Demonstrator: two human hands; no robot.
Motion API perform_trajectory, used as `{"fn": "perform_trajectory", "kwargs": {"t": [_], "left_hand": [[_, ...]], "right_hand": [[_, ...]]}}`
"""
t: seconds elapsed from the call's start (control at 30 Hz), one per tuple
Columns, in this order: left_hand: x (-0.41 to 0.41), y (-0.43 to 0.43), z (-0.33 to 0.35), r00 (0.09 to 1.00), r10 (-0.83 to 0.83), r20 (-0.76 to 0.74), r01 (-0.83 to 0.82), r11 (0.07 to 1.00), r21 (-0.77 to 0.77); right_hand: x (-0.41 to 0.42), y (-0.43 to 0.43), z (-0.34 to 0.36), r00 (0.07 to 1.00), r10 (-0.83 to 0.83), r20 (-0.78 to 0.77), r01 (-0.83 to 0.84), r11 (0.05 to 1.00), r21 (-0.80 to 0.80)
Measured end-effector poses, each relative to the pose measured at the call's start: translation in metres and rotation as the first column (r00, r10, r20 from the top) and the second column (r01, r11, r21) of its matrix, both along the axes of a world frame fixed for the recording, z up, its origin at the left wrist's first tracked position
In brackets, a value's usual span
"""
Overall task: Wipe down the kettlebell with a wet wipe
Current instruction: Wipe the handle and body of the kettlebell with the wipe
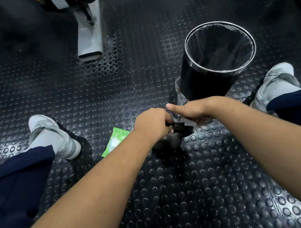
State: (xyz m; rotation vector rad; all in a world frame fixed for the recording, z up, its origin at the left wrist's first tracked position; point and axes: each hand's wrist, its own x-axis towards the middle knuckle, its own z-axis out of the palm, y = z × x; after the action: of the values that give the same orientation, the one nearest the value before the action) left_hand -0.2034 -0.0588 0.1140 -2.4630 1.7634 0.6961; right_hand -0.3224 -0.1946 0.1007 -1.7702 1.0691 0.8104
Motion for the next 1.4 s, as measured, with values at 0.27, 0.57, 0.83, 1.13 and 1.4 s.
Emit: {"fn": "perform_trajectory", "kwargs": {"t": [0.27, 0.57, 0.83, 1.13, 1.4], "left_hand": [[-0.003, 0.005, 0.001, 0.999, -0.038, 0.021, 0.039, 0.998, -0.039], [-0.011, 0.014, -0.001, 0.989, -0.098, 0.113, 0.107, 0.991, -0.077], [-0.015, 0.018, -0.001, 0.994, -0.064, 0.086, 0.071, 0.994, -0.084], [-0.012, 0.012, 0.001, 0.997, -0.048, 0.057, 0.050, 0.998, -0.040], [-0.009, 0.003, 0.002, 0.998, -0.046, 0.044, 0.046, 0.999, -0.001]], "right_hand": [[-0.007, 0.018, -0.021, 0.991, -0.107, 0.081, 0.101, 0.992, 0.073], [-0.014, -0.014, -0.012, 0.993, -0.112, 0.047, 0.107, 0.989, 0.099], [-0.005, 0.003, -0.018, 0.998, -0.054, 0.045, 0.056, 0.998, -0.030], [-0.010, -0.001, -0.014, 0.996, 0.008, 0.084, -0.008, 1.000, -0.004], [-0.011, -0.017, 0.001, 0.991, -0.100, 0.084, 0.086, 0.984, 0.158]]}}
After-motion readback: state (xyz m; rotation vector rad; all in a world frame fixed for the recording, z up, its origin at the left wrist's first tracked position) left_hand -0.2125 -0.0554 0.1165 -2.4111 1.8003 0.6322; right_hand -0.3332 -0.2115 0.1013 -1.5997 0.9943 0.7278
